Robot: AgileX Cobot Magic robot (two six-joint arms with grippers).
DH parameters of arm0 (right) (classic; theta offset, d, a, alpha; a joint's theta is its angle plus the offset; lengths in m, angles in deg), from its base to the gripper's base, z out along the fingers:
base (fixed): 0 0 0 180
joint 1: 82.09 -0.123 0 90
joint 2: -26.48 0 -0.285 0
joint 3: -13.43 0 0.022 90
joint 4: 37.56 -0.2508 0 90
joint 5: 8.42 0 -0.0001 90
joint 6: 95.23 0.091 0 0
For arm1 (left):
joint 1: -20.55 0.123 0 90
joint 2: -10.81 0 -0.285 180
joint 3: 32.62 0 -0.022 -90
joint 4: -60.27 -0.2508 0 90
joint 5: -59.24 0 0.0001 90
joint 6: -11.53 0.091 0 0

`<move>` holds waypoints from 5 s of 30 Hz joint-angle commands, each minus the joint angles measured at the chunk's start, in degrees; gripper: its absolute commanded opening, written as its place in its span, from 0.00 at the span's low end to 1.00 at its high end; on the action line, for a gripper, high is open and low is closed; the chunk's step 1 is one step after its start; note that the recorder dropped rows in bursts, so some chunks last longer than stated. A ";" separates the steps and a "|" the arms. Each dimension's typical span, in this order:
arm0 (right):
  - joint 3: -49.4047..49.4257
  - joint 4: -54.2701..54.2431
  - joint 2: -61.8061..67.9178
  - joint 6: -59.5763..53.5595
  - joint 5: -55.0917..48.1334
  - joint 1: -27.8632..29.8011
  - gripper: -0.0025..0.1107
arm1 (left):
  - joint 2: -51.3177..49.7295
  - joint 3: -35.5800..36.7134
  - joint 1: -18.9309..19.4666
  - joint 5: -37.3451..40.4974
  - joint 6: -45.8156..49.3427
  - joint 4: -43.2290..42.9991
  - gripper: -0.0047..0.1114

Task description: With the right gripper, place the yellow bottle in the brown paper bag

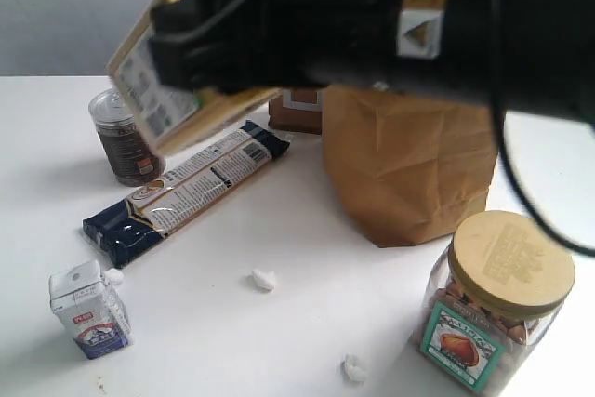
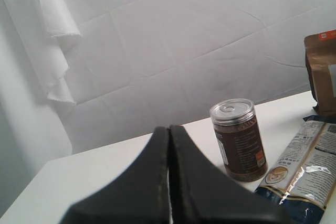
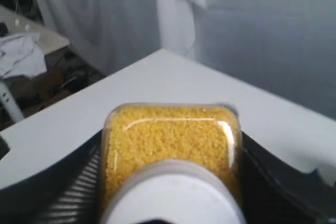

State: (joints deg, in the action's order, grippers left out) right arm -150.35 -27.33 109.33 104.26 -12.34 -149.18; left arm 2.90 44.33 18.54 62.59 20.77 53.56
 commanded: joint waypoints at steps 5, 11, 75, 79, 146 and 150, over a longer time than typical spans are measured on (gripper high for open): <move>-0.17 5.57 -10.36 1.28 6.07 9.45 0.02 | 0.13 0.27 -0.23 -0.33 -0.28 0.24 0.04; -0.17 9.71 -15.84 3.25 6.04 16.53 0.02 | 0.13 0.27 -0.23 -0.33 -0.28 0.24 0.04; 38.78 -6.91 -46.34 -13.46 0.13 42.65 0.02 | 0.13 0.27 -0.23 -0.33 -0.28 0.24 0.04; 50.03 -10.76 -57.23 -18.20 1.16 47.71 0.02 | 0.13 0.27 -0.23 -0.33 -0.28 0.24 0.04; 60.99 -12.88 -75.07 -17.30 -5.76 54.44 0.02 | 0.13 0.27 -0.23 -0.47 -0.28 0.24 0.04; 60.99 -12.88 -75.07 -17.30 -5.76 54.44 0.02 | 0.13 0.27 -0.23 -0.47 -0.28 0.24 0.04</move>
State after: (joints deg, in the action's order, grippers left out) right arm -89.56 -40.02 34.59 86.86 -18.01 -95.17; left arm 2.90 44.33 18.54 62.48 20.77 53.56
